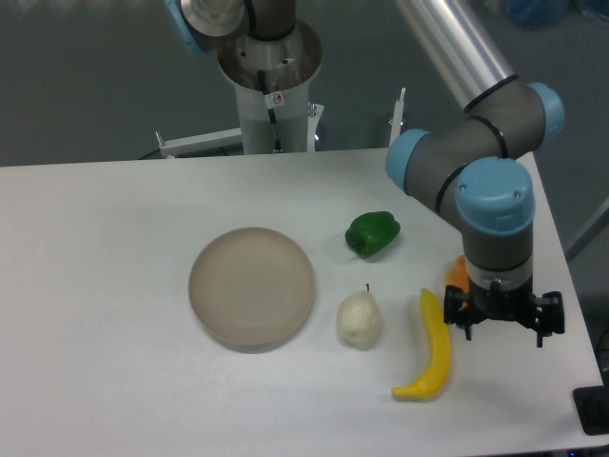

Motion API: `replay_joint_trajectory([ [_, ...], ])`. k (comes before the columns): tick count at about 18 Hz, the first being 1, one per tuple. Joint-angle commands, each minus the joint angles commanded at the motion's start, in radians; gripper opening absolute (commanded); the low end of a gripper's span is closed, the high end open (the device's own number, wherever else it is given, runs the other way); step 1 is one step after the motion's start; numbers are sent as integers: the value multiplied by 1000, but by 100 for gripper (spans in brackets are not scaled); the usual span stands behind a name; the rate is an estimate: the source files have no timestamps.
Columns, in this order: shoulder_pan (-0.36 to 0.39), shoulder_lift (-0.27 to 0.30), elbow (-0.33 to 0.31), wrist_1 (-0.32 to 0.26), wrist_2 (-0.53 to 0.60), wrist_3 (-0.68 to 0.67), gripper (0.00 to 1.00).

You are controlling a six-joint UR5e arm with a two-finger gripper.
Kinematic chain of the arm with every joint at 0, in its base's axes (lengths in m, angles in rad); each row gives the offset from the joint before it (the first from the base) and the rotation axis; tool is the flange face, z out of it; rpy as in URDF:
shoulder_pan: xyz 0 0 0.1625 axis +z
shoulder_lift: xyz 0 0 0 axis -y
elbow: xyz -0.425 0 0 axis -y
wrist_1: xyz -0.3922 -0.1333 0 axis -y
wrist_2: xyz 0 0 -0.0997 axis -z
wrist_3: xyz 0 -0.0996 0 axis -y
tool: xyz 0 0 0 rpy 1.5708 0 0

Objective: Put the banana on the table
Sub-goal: 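Open the gripper to release the banana and lift away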

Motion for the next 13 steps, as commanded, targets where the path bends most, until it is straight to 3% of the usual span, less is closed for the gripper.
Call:
replay_joint_trajectory([
  [4, 5, 14, -18, 0, 25, 140, 100],
  [13, 0, 11, -29, 3, 25, 243, 100],
])
